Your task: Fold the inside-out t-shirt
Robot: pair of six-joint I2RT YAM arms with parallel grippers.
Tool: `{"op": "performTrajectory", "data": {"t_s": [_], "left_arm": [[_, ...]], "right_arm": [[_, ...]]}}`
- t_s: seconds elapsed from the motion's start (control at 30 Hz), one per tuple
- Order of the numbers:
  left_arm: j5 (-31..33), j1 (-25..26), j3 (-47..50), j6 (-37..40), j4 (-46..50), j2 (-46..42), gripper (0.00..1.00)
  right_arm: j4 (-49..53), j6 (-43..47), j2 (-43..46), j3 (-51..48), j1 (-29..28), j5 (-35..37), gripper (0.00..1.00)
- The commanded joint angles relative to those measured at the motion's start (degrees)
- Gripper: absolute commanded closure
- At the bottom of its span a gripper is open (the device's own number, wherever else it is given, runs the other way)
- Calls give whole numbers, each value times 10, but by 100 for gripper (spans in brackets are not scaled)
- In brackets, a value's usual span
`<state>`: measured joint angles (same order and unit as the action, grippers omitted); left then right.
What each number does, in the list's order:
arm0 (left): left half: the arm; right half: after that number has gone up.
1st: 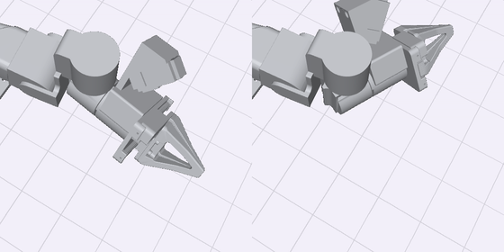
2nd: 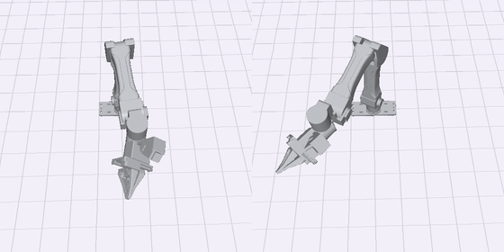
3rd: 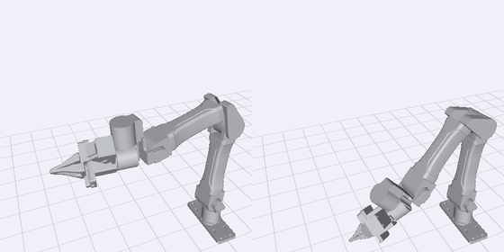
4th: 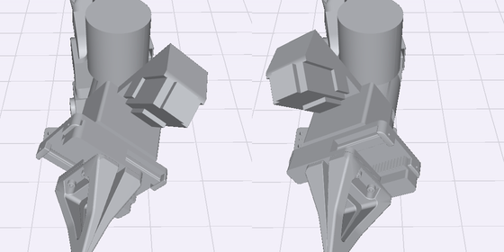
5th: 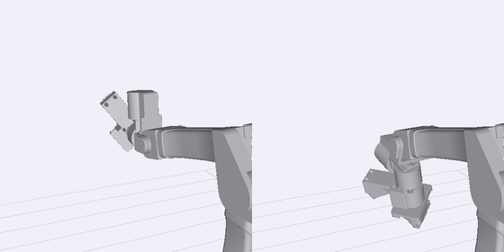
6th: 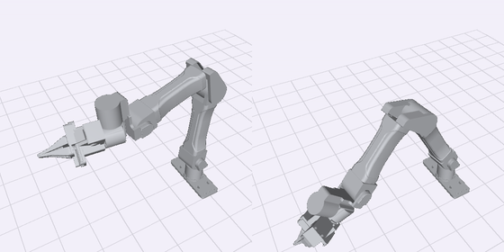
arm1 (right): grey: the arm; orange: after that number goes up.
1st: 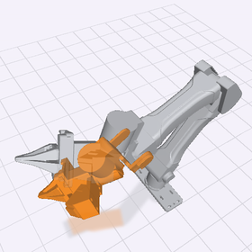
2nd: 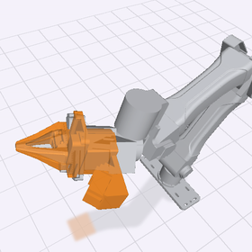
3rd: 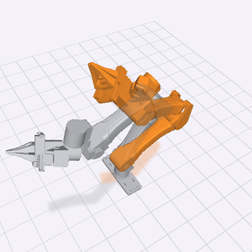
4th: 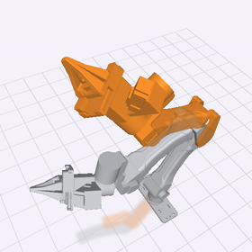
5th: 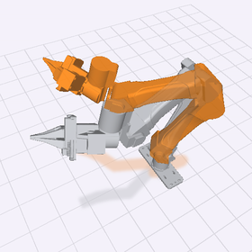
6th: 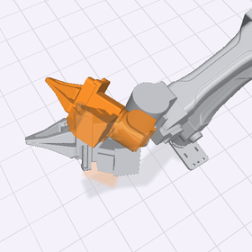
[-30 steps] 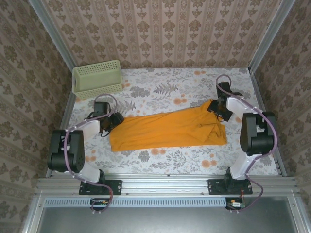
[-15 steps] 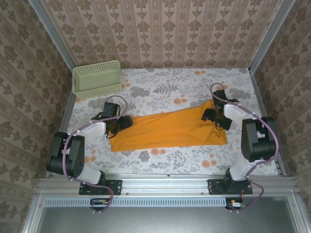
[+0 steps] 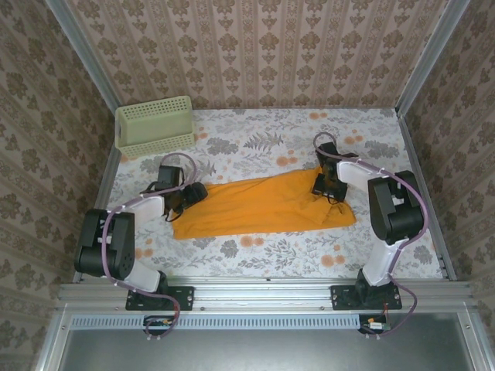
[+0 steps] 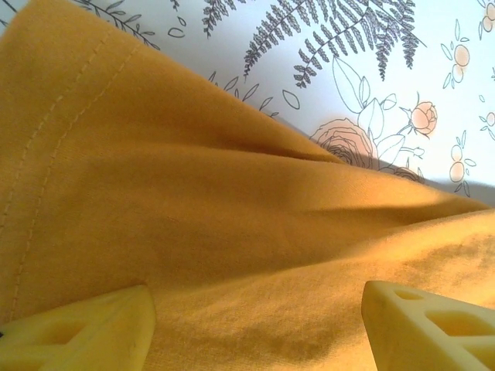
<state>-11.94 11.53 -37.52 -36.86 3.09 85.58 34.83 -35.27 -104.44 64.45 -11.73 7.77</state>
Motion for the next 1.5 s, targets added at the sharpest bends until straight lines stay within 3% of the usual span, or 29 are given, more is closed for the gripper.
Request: {"op": "performTrajectory", "data": {"t_s": [0.0,0.1,0.2,0.37,0.63,0.9,1.17,1.47], "left_arm": [[31,-11,34,3,55,1,25],[32,-13,37,5,63,-13,23],[25,-11,37,6,69,-20,22],[30,32,13,9,111,-44,21],[79,90,-39,23,177,-98,21],[67,142,-62,4,147,-72,24],[33,176,-39,-9,83,-49,28],[0,218,-26,-31,-1,7,40]], "right_arm": [[21,0,-15,-3,-5,14,60],[22,6,-1,-13,-2,30,79],[19,10,29,-31,7,45,91],[53,21,85,-43,26,107,100],[147,42,143,-8,58,219,100],[240,47,176,77,52,368,100],[280,65,201,148,-75,348,100],[282,18,97,230,-235,245,100]]}}
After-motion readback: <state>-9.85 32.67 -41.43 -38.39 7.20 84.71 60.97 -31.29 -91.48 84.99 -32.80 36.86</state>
